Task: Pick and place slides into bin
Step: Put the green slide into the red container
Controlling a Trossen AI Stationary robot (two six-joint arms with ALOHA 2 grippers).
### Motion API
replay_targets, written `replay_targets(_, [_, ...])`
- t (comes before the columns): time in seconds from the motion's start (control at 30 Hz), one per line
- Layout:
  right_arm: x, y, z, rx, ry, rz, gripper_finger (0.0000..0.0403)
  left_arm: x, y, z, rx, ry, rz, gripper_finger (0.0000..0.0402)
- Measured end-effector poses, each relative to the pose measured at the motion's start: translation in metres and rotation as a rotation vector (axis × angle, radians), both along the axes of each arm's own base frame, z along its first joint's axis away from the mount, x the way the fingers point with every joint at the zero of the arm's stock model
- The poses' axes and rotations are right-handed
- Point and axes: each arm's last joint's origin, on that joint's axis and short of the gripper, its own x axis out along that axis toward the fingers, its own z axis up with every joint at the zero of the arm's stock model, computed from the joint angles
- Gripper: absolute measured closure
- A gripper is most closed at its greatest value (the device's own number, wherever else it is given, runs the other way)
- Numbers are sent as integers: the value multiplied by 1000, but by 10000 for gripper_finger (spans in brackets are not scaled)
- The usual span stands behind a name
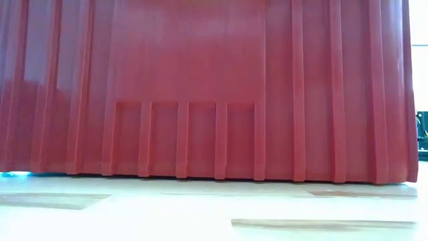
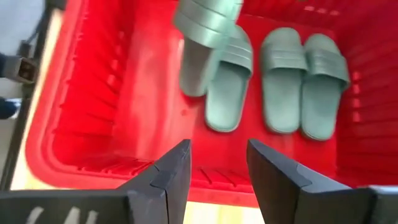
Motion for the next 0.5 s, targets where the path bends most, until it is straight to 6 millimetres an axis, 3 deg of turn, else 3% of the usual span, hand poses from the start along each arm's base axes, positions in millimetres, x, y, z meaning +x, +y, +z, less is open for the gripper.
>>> replay_targets(0.27, [-8,-8,-14,103,-60,82,259,8,-30,1,23,-35,20,376])
replay_targets(0.5, [-21,-22,-59,191,-41,61,259,23,-46,5,25,-182,6,376])
